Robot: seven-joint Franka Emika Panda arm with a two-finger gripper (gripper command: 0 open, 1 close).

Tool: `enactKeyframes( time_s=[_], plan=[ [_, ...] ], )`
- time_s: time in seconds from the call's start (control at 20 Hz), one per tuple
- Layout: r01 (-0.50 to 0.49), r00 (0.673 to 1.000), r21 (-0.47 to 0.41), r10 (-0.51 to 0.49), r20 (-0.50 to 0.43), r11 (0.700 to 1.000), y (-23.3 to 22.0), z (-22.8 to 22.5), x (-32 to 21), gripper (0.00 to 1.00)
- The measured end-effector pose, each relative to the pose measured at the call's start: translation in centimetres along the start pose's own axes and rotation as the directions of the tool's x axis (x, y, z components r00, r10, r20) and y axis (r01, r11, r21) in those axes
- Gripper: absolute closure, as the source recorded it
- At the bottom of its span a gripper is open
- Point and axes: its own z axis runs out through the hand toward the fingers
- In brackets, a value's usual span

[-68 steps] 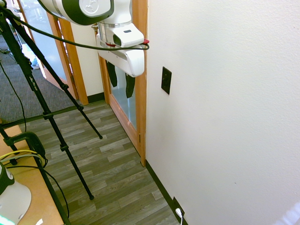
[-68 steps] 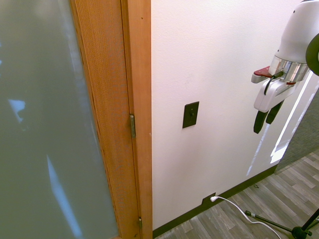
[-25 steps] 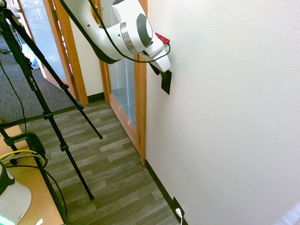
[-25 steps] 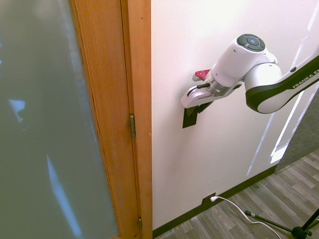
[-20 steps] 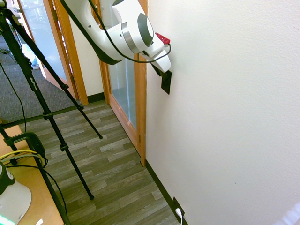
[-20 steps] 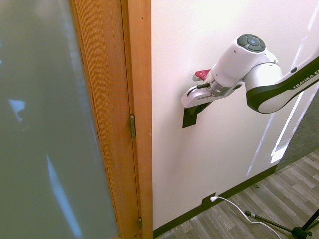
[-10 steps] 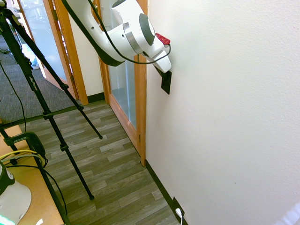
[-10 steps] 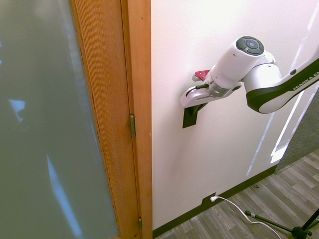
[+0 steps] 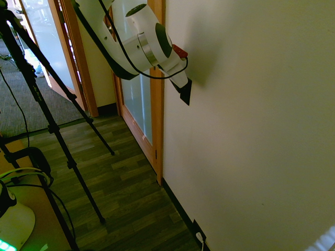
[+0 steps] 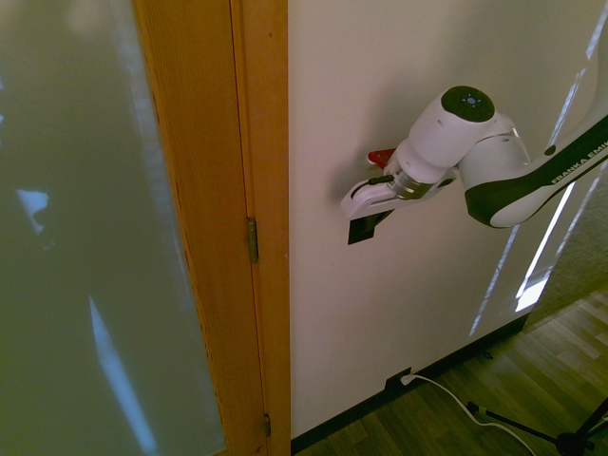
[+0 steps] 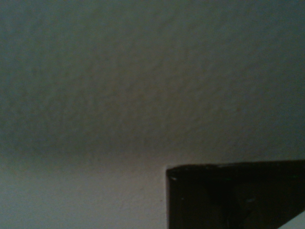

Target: Turn off the light

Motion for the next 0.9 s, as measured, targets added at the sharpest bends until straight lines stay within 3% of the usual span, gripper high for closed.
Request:
enactKeyframes(
  time_s=[0.35,0.9],
  plan=[
    [-0.052,0.995,0.024,0.054,-0.088,0.998,2.4,-6.0,1.1,1.00],
    [-0.079,0.994,0.033,0.081,-0.070,0.996,6.9,-12.5,-3.7,1.00]
  ],
)
